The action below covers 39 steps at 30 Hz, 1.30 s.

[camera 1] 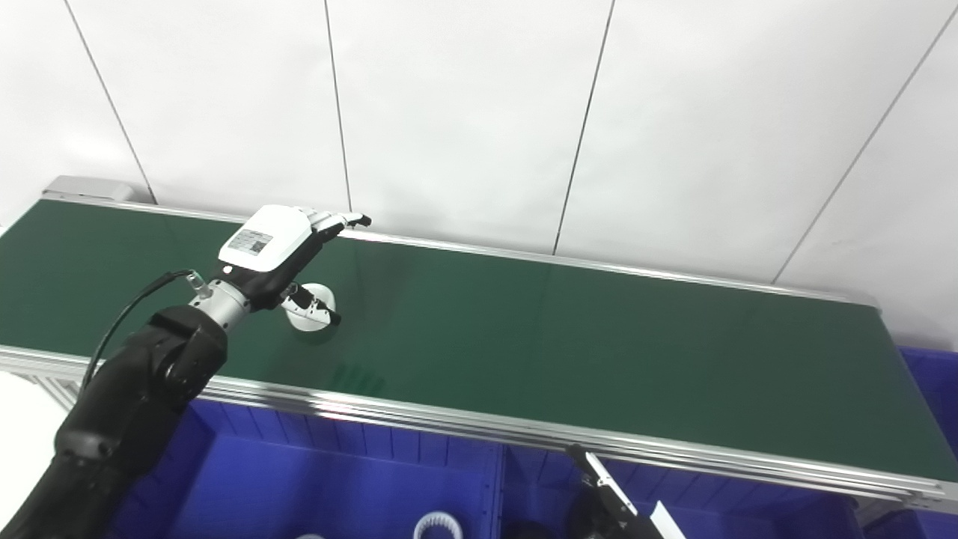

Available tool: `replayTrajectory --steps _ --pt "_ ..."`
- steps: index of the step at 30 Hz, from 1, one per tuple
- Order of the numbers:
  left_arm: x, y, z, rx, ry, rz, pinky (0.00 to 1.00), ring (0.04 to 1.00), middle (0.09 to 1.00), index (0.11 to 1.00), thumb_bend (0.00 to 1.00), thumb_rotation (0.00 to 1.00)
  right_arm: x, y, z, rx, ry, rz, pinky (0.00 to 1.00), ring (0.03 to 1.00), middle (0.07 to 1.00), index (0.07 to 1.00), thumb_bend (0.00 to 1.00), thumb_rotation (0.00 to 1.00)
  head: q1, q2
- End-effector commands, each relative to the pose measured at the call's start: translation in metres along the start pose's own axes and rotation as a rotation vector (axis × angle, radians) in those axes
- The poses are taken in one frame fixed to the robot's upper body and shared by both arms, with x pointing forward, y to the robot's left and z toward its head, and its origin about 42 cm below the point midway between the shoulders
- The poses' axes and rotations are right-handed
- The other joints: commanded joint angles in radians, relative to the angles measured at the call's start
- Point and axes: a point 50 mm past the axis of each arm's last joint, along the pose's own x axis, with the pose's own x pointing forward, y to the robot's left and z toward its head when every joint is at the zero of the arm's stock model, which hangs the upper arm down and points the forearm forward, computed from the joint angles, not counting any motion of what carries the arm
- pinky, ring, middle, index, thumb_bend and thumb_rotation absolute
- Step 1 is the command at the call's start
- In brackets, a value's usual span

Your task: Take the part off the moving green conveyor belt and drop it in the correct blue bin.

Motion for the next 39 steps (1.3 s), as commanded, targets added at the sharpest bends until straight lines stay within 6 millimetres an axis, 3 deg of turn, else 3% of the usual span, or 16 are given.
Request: replayTrajectory --steps 1,9,17,22,29,32,35,39 --pt "0.018 0.023 -0.009 0.041 0.022 0.052 0.81 0.833 0.871 0.878 0.94 0.07 0.004 -0.007 0.013 -0.011 -0.073 -0.021 0.93 0.976 0.998 0.978 0.52 1.00 0.000 0.001" --pt "0.035 -0.005 -0.027 0.039 0.115 -0.037 0.81 0.865 0.878 0.883 0.96 0.11 0.005 -0.008 0.018 -0.022 -0.082 -0.020 0.92 0.970 0.999 0.978 0.49 1.00 -0.009 0.003" --pt "0.048 -0.033 -0.024 0.017 0.171 -0.115 0.73 0.856 0.891 0.888 0.95 0.17 0.006 -0.008 0.021 -0.028 -0.082 -0.018 0.92 0.972 1.000 0.979 0.48 1.00 -0.026 0.010" --pt "0.055 -0.056 -0.006 -0.046 0.178 -0.145 0.60 0.769 0.854 0.848 0.94 0.13 0.007 -0.009 0.023 -0.026 -0.083 -0.020 0.93 0.975 1.000 0.979 0.49 1.00 -0.038 0.009" --pt "0.063 -0.082 0.017 -0.095 0.201 -0.158 0.48 0.619 0.698 0.712 0.93 0.02 0.007 -0.010 0.027 -0.024 -0.083 -0.032 0.92 0.970 0.998 0.976 0.47 1.00 -0.054 0.014" --pt "0.066 -0.091 0.026 -0.096 0.210 -0.160 0.39 0.535 0.643 0.685 0.92 0.02 0.008 -0.010 0.028 -0.028 -0.087 -0.035 0.93 0.973 0.998 0.975 0.46 1.00 -0.058 0.017" --pt "0.065 -0.099 0.034 -0.094 0.202 -0.157 0.41 0.535 0.633 0.667 0.93 0.03 0.008 -0.010 0.030 -0.021 -0.085 -0.044 0.93 0.973 0.996 0.973 0.46 1.00 -0.064 0.018" --pt "0.064 -0.111 0.046 -0.082 0.192 -0.174 0.30 0.433 0.602 0.653 0.94 0.03 0.009 -0.011 0.032 -0.022 -0.093 -0.046 0.93 0.976 0.996 0.975 0.45 1.00 -0.072 0.020"
